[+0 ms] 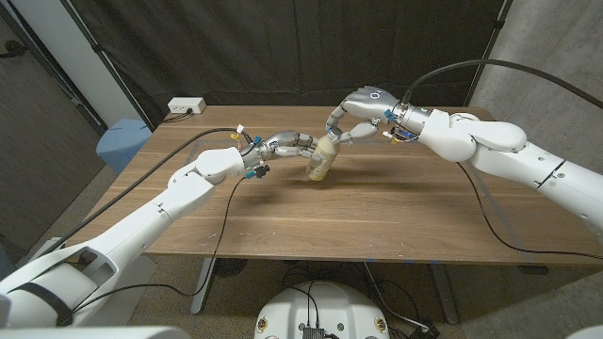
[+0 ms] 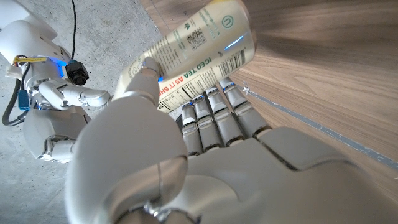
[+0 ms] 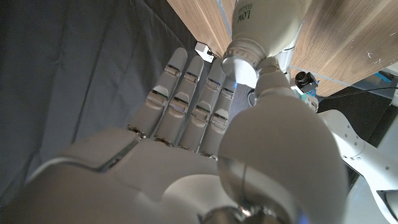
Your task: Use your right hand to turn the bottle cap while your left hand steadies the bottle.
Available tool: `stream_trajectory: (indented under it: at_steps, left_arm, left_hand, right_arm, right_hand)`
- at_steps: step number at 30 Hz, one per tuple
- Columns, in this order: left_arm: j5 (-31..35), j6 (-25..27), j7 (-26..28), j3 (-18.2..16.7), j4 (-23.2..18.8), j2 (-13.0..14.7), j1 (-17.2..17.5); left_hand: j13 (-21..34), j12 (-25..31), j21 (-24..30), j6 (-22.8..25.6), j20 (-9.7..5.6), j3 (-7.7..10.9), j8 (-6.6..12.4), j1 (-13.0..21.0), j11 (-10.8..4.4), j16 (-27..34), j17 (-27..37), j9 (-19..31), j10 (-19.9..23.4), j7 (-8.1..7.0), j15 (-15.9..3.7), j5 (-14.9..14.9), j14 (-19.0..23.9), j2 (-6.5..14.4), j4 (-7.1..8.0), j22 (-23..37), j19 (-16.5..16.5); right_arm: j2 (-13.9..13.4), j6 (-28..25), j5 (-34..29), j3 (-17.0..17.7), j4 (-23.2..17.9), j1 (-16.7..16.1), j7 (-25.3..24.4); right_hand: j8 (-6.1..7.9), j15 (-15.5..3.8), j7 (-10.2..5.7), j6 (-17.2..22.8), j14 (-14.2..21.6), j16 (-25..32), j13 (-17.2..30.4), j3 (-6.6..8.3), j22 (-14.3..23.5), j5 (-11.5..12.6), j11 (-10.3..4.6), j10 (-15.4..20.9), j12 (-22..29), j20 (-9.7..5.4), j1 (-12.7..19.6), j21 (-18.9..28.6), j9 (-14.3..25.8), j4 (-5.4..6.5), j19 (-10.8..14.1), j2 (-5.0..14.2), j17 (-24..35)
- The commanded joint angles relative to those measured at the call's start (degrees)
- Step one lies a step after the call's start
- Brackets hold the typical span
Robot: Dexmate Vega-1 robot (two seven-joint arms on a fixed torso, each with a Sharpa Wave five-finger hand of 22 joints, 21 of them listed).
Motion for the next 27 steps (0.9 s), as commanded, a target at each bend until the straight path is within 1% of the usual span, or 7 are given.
stream_trajectory:
  at_steps: [1, 4, 10, 16, 20, 23, 27]
  left_arm:
    - [-2.1, -0.4, -2.5, -0.4, 1.3, -0.6, -0.4]
    - [-3.7, -0.6, -4.3, -0.7, 2.2, -1.1, -0.7]
    - [-4.6, -0.7, -5.9, -1.0, 2.6, -1.3, -0.9]
    - [-6.2, -0.7, -8.2, -1.3, 3.5, -1.6, -1.3]
    - [-7.0, -0.8, -9.6, -1.5, 4.1, -1.9, -1.5]
    - [-6.9, -0.8, -10.0, -1.6, 4.2, -1.9, -1.6]
    - [-6.7, -0.8, -10.1, -1.7, 4.1, -1.9, -1.5]
  left_hand:
    - [0.1, -0.2, 0.3, 0.2, -0.72, 1.23, -0.04, 0.3, 0.14, 0.1, 0.2, 0.2, 0.4, 0.26, -1.04, 0.4, 0.9, 1.0, 1.26, 0.1, 0.7]
    - [0.1, -0.2, 0.3, 0.3, -0.82, 1.26, -0.04, 0.3, 0.17, 0.1, 0.2, 0.2, 0.4, 0.33, -1.12, 0.4, 0.9, 1.0, 1.26, 0.1, 0.8]
    - [0.2, -0.2, 0.4, 0.3, -0.85, 1.3, -0.05, 0.3, 0.28, 0.1, 0.2, 0.2, 0.4, 0.38, -1.07, 0.4, 1.0, 1.0, 1.27, 0.1, 0.9]
    - [0.2, -0.2, 0.4, 0.3, -0.89, 1.33, -0.08, 0.3, 0.26, 0.1, 0.2, 0.2, 0.6, 0.44, -1.06, 0.4, 1.1, 0.9, 1.28, 0.1, 1.0]
    - [0.2, -0.2, 0.4, 0.3, -0.81, 1.35, -0.09, 0.3, 0.28, 0.1, 0.2, 0.2, 0.5, 0.49, -1.07, 0.4, 1.2, 1.0, 1.28, 0.1, 1.0]
    - [0.2, -0.2, 0.4, 0.3, -0.76, 1.38, -0.1, 0.3, 0.27, 0.1, 0.2, 0.2, 0.6, 0.5, -1.02, 0.4, 1.3, 1.0, 1.27, 0.1, 1.0]
    - [0.2, -0.3, 0.5, 0.3, -0.76, 1.43, -0.11, 0.3, 0.37, 0.1, 0.2, 0.2, 0.4, 0.51, -1.08, 0.4, 1.3, 1.0, 1.25, 0.1, 1.1]
  right_arm:
    - [0.0, 4.3, -2.8, -0.8, 1.0, 1.8, -1.4]
    - [0.2, 5.5, -3.9, -0.9, 1.7, 2.2, -2.7]
    - [0.1, 6.8, -10.6, -1.5, 1.9, 2.8, -7.2]
    - [-0.3, 7.9, -15.5, -2.2, 2.1, 3.9, -11.0]
    - [-0.6, 7.8, -19.1, -2.6, 1.9, 4.4, -13.9]
    - [-1.0, 7.1, -20.9, -2.8, 1.4, 4.5, -15.0]
    - [-1.6, 5.5, -20.2, -2.6, 0.2, 3.8, -14.3]
  right_hand:
    - [0.56, -6.26, -6.08, 6.6, 0.6, 0.1, 0.4, -0.36, 0.2, 0.2, -0.91, 1.0, 0.5, -3.41, 8.9, 0.6, 2.5, 0.2, 0.3, 8.67, 0.4]
    - [0.61, -6.29, -6.07, 6.5, 0.8, 0.2, 0.6, -0.53, 0.3, 0.2, -0.93, 1.3, 0.7, -3.63, 9.0, 0.8, 2.6, 0.28, 0.6, 8.67, 0.4]
    - [0.68, -6.24, -6.07, 6.4, 1.1, 0.3, 0.9, -0.85, 0.3, 0.0, -0.95, 1.4, 0.9, -4.08, 9.1, 1.2, 2.9, 0.44, 1.1, 8.58, 0.4]
    - [0.56, -6.39, -6.07, 6.2, 1.3, 0.3, 0.8, -1.1, 0.4, 0.0, -1.0, 1.2, 0.8, -4.28, 9.5, 1.7, 3.0, 0.5, 1.6, 8.7, 0.4]
    - [0.34, -6.34, -6.07, 6.0, 1.3, 0.2, 0.7, -1.47, 0.4, -0.1, -1.01, 1.2, 0.6, -4.73, 9.7, 2.2, 2.9, 0.67, 1.9, 8.7, 0.4]
    - [0.36, -6.4, -6.08, 6.1, 1.5, 0.3, 0.5, -1.76, 0.4, -0.1, -1.01, 1.2, 0.5, -4.97, 9.9, 2.5, 2.9, 0.78, 2.3, 8.76, 0.5]
    - [0.02, -6.43, -6.09, 6.0, 1.7, 0.3, 0.1, -2.09, 0.3, -0.1, -1.03, 1.2, 0.2, -5.02, 10.2, 2.9, 2.6, 0.92, 2.6, 8.9, 0.5]
